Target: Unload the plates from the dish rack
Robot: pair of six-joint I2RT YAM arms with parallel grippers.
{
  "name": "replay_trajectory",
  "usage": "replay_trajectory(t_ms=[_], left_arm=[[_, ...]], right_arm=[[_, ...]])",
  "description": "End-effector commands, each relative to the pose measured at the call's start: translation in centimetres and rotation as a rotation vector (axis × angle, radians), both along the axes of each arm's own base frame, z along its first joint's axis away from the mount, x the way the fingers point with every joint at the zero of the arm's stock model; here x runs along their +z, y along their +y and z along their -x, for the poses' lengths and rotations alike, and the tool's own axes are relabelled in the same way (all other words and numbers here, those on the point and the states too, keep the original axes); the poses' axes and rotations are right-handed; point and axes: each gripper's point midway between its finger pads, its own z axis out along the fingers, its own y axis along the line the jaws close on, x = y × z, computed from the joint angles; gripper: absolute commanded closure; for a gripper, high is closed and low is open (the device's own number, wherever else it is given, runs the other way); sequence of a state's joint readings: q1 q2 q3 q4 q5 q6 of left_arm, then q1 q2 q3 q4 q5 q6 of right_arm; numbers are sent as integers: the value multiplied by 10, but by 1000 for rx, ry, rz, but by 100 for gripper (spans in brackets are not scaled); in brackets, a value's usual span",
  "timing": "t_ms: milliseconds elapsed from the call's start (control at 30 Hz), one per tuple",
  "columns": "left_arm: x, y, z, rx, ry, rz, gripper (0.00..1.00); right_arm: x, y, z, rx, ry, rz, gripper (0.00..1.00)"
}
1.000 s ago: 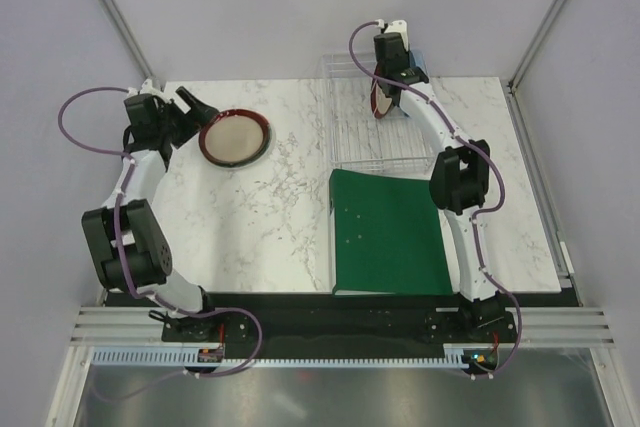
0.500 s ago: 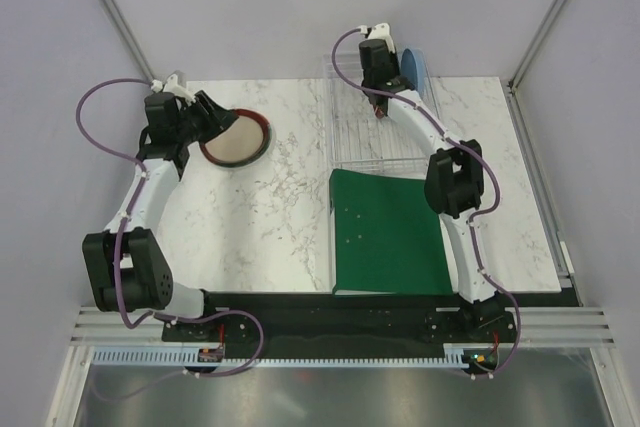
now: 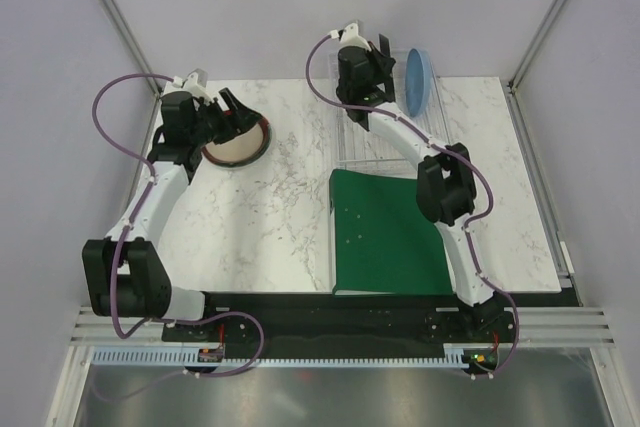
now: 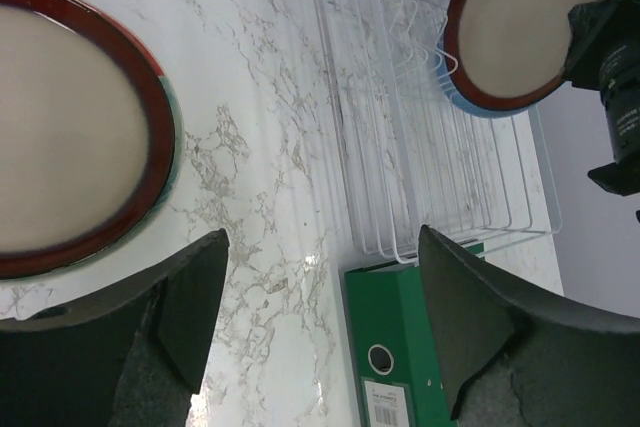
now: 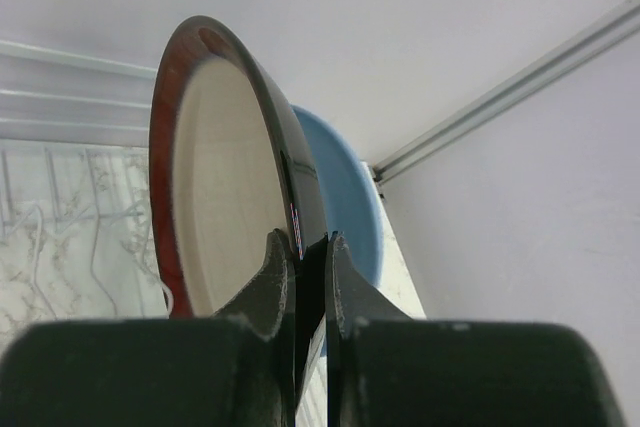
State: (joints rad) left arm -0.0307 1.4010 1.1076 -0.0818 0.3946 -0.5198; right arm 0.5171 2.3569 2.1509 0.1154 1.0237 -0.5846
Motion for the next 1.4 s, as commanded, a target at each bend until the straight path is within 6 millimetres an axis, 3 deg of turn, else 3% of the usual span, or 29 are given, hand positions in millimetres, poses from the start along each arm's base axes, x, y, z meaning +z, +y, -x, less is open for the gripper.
replay_trajectory(t_ms=[0,200,333,400,433,467,567,600,733,767,833,867,933,967,1033,1167,1367], left_arm=[[20,1,6,0,-47,-14,9],[18,-4,3,-11,-23,21,0],[14,-15,1,-57,-8,83,2],[17,-19,0,-79,-27,106,3],[12,-21,0,-80,-8,120,3],[20,-23,-3,-95,-46,131,5],[21,-29,-2,-123,-46,166,7],[25,-31,-3,-133,-62,171,7],[36,-36,1,-157,-87,228,7],[39,-39,2,-173,-96,240,7],[49,-42,3,-191,-131,279,7],[51,-46,6,-215,-135,301,7],[51,-51,5,-240,-138,345,7],[48,-53,6,-256,-132,361,7],[39,-55,6,-259,-126,399,8],[27,-59,6,-281,-109,446,8],[8,-56,9,-264,-79,436,10]], right_arm=[[154,-58,55,-159,-305,-149,100],[184,-52,73,-39,-321,-265,100],[191,-29,93,134,-258,-406,100],[184,-6,98,258,-205,-507,100],[192,-2,105,301,-212,-560,100],[188,17,107,387,-187,-647,100],[187,39,123,510,-128,-773,100],[187,55,128,584,-98,-839,100],[184,77,142,672,-48,-965,100],[174,82,143,685,-19,-984,100],[180,96,152,760,-19,-1065,100],[165,102,153,769,15,-1087,100],[172,110,160,814,4,-1160,100],[162,117,163,833,35,-1181,100],[169,123,169,875,25,-1236,100],[160,134,177,916,66,-1301,100],[155,136,180,935,64,-1334,100]])
